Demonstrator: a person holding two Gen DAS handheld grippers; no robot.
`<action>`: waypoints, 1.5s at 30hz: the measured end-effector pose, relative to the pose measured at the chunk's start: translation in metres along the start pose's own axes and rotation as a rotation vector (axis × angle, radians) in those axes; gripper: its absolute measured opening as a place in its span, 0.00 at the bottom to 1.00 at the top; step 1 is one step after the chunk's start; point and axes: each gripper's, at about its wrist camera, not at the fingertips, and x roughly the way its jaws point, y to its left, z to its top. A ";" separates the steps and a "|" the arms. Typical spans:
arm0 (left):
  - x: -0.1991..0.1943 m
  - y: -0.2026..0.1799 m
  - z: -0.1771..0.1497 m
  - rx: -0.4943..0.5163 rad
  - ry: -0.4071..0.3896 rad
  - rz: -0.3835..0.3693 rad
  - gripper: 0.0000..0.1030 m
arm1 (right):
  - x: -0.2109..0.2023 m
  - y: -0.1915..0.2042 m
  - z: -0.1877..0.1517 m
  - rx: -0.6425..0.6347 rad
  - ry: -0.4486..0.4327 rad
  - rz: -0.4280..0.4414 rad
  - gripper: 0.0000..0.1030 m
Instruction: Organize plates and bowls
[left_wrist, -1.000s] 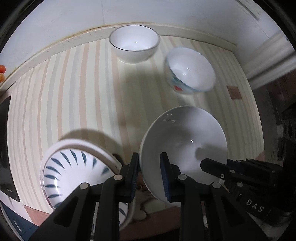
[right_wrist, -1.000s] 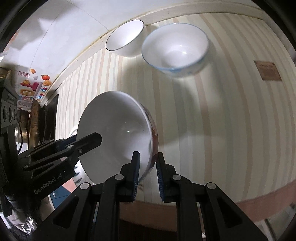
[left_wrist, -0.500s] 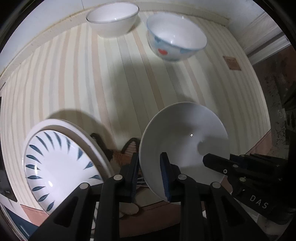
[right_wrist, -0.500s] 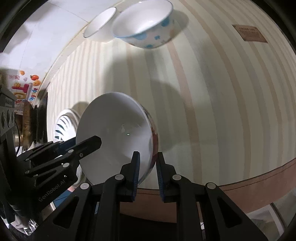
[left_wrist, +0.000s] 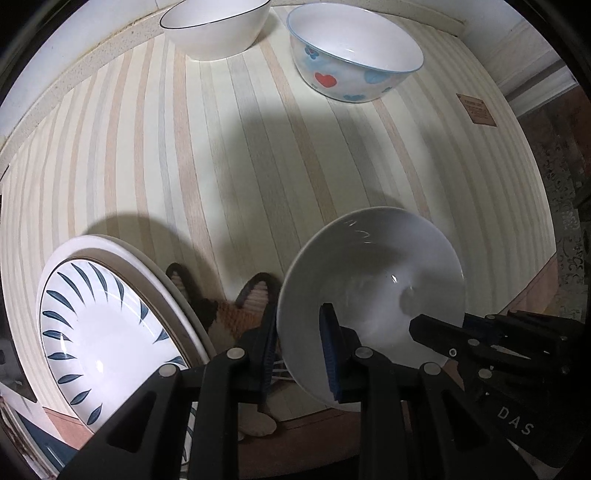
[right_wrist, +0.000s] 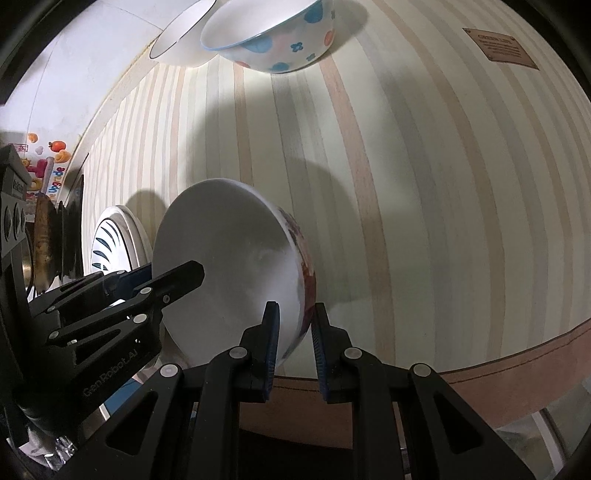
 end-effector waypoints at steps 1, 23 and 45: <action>0.000 -0.002 0.001 -0.001 0.001 0.001 0.20 | -0.002 -0.004 0.000 0.001 0.001 0.002 0.19; -0.071 0.033 0.065 -0.104 -0.108 0.018 0.32 | -0.092 -0.039 0.057 0.043 -0.104 0.079 0.35; -0.010 0.011 0.192 -0.099 -0.048 -0.127 0.17 | -0.044 -0.032 0.205 0.061 -0.181 0.011 0.12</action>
